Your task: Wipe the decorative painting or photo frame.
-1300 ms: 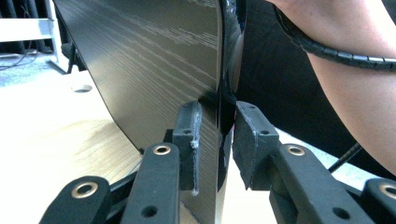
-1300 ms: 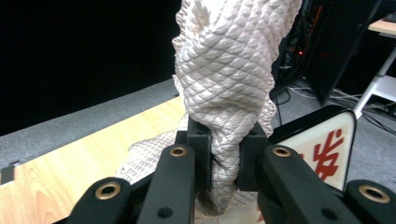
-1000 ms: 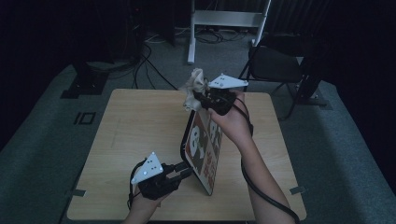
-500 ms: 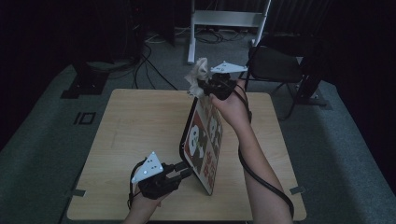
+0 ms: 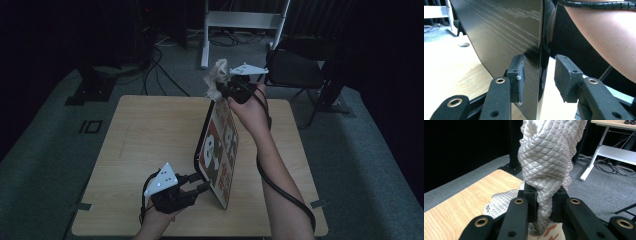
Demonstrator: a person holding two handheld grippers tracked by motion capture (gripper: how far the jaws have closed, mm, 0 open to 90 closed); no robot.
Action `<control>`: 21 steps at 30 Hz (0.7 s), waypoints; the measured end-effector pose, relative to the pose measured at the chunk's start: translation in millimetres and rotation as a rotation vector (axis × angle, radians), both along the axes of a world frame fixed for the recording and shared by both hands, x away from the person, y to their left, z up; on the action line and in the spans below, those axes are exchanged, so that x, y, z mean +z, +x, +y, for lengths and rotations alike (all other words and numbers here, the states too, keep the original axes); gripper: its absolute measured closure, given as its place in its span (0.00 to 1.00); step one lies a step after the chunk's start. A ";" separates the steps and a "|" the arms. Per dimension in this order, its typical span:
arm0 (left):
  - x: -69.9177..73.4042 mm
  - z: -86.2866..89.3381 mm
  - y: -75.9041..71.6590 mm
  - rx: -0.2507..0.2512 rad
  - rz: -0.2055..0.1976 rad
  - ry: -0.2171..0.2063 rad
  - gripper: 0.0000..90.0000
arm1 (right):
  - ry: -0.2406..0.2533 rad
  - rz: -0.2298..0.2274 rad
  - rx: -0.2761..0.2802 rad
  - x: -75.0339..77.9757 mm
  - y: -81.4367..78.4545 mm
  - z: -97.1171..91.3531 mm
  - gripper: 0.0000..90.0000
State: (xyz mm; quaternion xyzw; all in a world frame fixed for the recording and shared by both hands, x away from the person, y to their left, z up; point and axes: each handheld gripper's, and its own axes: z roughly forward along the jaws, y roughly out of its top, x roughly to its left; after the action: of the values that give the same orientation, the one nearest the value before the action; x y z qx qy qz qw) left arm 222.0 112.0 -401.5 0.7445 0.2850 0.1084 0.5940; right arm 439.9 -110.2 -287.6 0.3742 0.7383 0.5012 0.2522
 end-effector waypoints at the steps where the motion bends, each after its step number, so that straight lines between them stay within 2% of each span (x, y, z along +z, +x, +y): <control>1: 0.9 -0.6 0.4 0.006 -0.003 -0.004 0.66 | 0.004 0.002 -0.001 0.0 -0.4 -0.7 0.88; 6: 4.6 -4.2 3.1 0.048 -0.019 -0.007 0.66 | -0.015 0.003 0.007 0.7 -1.7 -2.4 0.88; 10: 5.5 -7.0 3.5 0.076 -0.019 -0.004 0.66 | -0.003 -0.002 0.024 2.6 -4.7 0.1 0.88; 15: 5.7 -7.8 1.4 0.089 -0.025 0.002 0.67 | 0.013 -0.021 0.050 5.7 -6.8 4.1 0.88; 21: 6.0 -7.7 0.5 0.091 -0.020 0.002 0.68 | -0.016 -0.005 0.045 2.1 -1.2 6.9 0.88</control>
State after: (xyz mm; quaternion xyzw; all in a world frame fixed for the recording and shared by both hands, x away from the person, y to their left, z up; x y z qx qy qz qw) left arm 222.5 104.3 -395.5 0.7300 0.3125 0.1432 0.5907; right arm 438.6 -103.3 -285.5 0.3540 0.7500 0.5017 0.2458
